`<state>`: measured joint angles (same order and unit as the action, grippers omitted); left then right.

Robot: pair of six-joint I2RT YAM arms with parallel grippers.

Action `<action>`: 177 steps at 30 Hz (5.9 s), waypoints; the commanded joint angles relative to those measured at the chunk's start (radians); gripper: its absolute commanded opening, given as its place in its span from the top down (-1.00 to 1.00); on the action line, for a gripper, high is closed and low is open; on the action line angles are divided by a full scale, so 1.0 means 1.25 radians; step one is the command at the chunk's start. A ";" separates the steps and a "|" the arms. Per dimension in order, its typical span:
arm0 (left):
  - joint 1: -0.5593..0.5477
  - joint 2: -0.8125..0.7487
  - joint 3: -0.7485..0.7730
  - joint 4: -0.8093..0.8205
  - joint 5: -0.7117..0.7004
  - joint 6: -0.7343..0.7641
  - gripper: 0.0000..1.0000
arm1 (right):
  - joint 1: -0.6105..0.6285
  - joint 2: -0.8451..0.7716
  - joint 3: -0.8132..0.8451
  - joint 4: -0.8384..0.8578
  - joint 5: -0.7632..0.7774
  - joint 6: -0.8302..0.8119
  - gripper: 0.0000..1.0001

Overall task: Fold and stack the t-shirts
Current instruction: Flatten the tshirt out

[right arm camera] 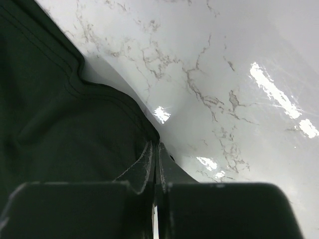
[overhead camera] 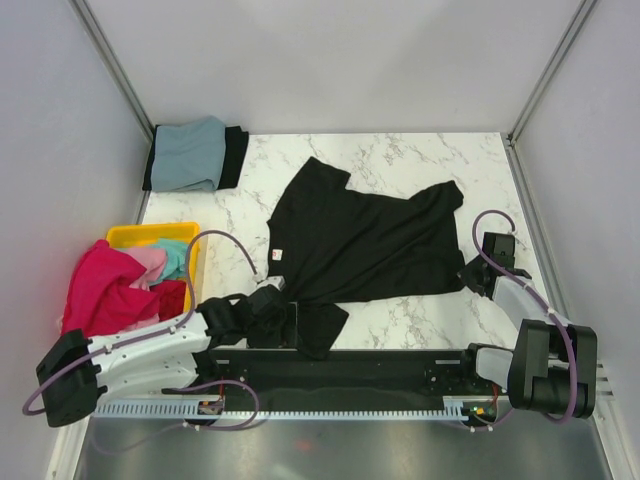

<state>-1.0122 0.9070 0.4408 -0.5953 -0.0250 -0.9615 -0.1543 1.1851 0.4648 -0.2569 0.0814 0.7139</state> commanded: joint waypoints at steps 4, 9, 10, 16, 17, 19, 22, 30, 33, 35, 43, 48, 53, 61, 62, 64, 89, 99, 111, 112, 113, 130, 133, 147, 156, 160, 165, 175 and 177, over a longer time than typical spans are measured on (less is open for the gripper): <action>-0.021 0.081 -0.010 0.114 -0.038 -0.048 -0.66 | -0.001 -0.014 -0.016 -0.014 -0.037 -0.026 1.00; -0.038 0.139 0.007 0.134 -0.083 -0.071 -0.54 | 0.000 -0.004 -0.002 -0.020 -0.050 -0.046 1.00; -0.039 0.158 0.009 0.134 -0.092 -0.076 -0.51 | 0.001 -0.003 -0.001 -0.019 -0.053 -0.047 1.00; -0.041 0.197 0.031 0.146 -0.146 -0.071 0.47 | 0.000 -0.008 -0.001 -0.017 -0.057 -0.056 1.00; -0.041 0.196 0.038 0.144 -0.153 -0.069 0.95 | -0.001 -0.012 -0.001 -0.018 -0.060 -0.051 1.00; -0.041 0.173 0.073 0.102 -0.184 -0.056 0.96 | 0.001 -0.028 0.010 -0.031 -0.064 -0.034 1.00; -0.041 0.115 0.175 -0.010 -0.219 -0.018 0.96 | 0.001 -0.080 0.081 -0.098 -0.104 -0.028 1.00; -0.041 -0.004 0.616 -0.229 -0.364 0.233 0.96 | -0.001 -0.224 0.488 -0.332 -0.085 -0.031 1.00; -0.041 0.007 0.739 -0.264 -0.391 0.359 0.96 | 0.000 -0.264 0.646 -0.396 -0.070 -0.031 1.00; -0.039 0.018 0.848 -0.267 -0.391 0.447 0.96 | -0.001 -0.284 0.758 -0.437 -0.039 -0.032 1.00; -0.039 0.035 1.177 -0.285 -0.262 0.688 0.96 | 0.023 -0.336 1.064 -0.554 0.099 -0.039 1.00; -0.039 0.054 1.258 -0.287 -0.273 0.740 0.96 | 0.035 -0.348 1.124 -0.571 0.154 -0.054 1.00; -0.041 0.163 1.330 -0.233 -0.414 0.845 0.92 | 0.035 -0.246 1.103 -0.516 0.178 -0.079 1.00; 0.394 0.542 1.401 -0.191 -0.145 0.777 0.86 | 0.034 0.135 0.936 -0.320 0.191 -0.075 1.00; 0.447 0.607 1.407 -0.197 -0.045 0.740 0.85 | 0.034 0.199 0.947 -0.332 0.190 -0.083 1.00; 0.554 0.795 1.580 -0.361 -0.007 0.647 -0.25 | 0.034 0.408 1.028 -0.406 0.134 -0.107 0.04; 0.529 0.546 0.604 0.107 0.137 0.443 -0.92 | 0.044 0.367 0.590 -0.144 0.065 -0.132 -0.96; 0.472 0.662 0.531 0.205 0.132 0.389 -0.77 | -0.073 0.464 0.517 -0.078 -0.004 -0.099 -0.71; 0.450 0.738 0.544 0.231 0.103 0.370 -0.60 | -0.082 0.594 0.571 -0.030 -0.028 -0.085 -0.02; 0.449 0.738 0.535 0.230 0.099 0.367 -0.55 | -0.081 0.596 0.571 -0.028 -0.032 -0.085 0.04; 0.445 0.742 0.529 0.234 0.092 0.362 -0.44 | -0.083 0.595 0.561 -0.023 -0.031 -0.086 0.25; 0.420 0.736 0.559 0.219 0.102 0.369 0.96 | -0.085 0.492 0.486 -0.014 -0.055 -0.101 1.00; 0.412 0.658 0.531 0.189 0.081 0.357 0.96 | -0.089 0.434 0.468 -0.031 -0.058 -0.098 1.00; 0.337 0.155 0.347 -0.038 0.031 0.247 0.96 | -0.161 0.041 0.257 -0.122 -0.131 -0.042 1.00; 0.270 -0.126 0.225 -0.191 0.029 0.119 0.96 | -0.276 -0.094 0.087 -0.168 -0.173 0.001 1.00; 0.234 -0.212 0.201 -0.242 0.051 0.054 0.96 | -0.346 -0.114 0.053 -0.169 -0.199 -0.008 0.96; 0.224 -0.252 0.198 -0.305 0.073 0.046 -0.39 | -0.361 -0.118 0.044 -0.180 -0.214 -0.026 -0.96; 0.223 -0.142 0.434 -0.379 -0.111 0.164 -0.97 | -0.345 -0.165 0.180 -0.152 -0.203 -0.005 -0.96; 0.224 -0.049 0.463 -0.310 -0.163 0.206 -0.88 | -0.256 -0.154 0.218 -0.116 -0.179 -0.003 -0.96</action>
<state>-0.7292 0.7090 0.9718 -1.0702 -0.0982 -0.8127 -0.5770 0.9966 0.6437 -0.4862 -0.1577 0.6941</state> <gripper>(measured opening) 0.959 0.982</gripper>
